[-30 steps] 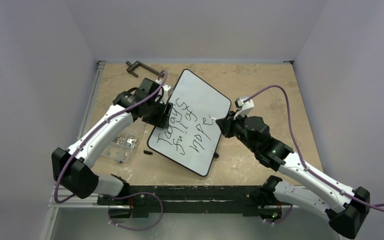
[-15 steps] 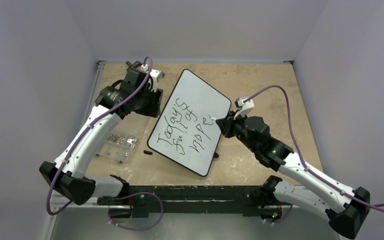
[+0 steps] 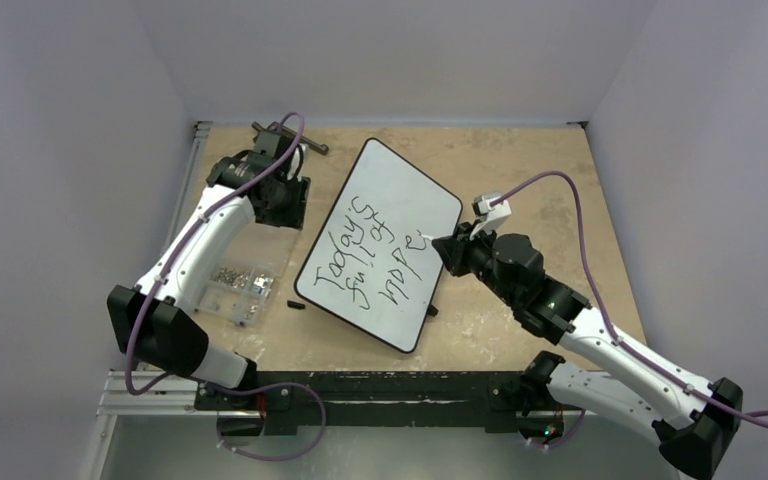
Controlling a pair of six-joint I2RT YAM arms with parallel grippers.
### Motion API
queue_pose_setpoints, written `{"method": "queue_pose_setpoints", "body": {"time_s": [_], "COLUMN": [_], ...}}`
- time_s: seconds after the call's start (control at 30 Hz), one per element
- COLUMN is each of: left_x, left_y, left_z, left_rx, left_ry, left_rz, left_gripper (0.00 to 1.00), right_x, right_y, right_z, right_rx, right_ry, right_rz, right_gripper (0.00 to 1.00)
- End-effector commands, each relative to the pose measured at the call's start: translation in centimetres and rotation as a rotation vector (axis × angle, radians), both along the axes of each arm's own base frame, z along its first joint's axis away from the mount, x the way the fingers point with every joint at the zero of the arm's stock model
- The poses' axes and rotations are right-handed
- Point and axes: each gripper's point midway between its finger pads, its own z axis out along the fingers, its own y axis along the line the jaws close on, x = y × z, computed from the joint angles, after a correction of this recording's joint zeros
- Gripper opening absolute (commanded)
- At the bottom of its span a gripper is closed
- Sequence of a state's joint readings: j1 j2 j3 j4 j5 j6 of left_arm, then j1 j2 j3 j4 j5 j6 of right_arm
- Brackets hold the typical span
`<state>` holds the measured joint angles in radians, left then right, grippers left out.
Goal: Write a sentence on the whiteboard
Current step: Move the whiteboard to the center of the board.
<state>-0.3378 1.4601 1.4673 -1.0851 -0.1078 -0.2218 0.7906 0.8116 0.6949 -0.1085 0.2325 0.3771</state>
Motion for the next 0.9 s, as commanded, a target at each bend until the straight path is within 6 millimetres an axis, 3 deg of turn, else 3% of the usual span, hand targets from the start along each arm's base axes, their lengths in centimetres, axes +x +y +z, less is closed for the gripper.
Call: {"method": "queue_pose_setpoints", "body": {"time_s": [0.0,0.33,0.87], "left_x": [0.8,2.0,3.1], "left_y": [-1.0,-5.2,-12.4], "left_z": [-0.5,-1.4,-1.7], "left_rx": [-0.027,-0.018,-0.151], "left_ry": [0.007,0.068,0.076], "left_rz": [-0.028,-0.115,-0.235], "left_gripper": [0.45,0.46,0.47], "right_x": [0.1,0.1,0.0], "right_y": [0.3,0.4,-0.9], "right_z": [0.4,0.5,0.3], "right_rx": [0.02,0.018,-0.002], "right_ry": [-0.018,-0.022,-0.027], "right_rz": [0.012,0.018,-0.015], "right_gripper": [0.0,0.0,0.0]}}
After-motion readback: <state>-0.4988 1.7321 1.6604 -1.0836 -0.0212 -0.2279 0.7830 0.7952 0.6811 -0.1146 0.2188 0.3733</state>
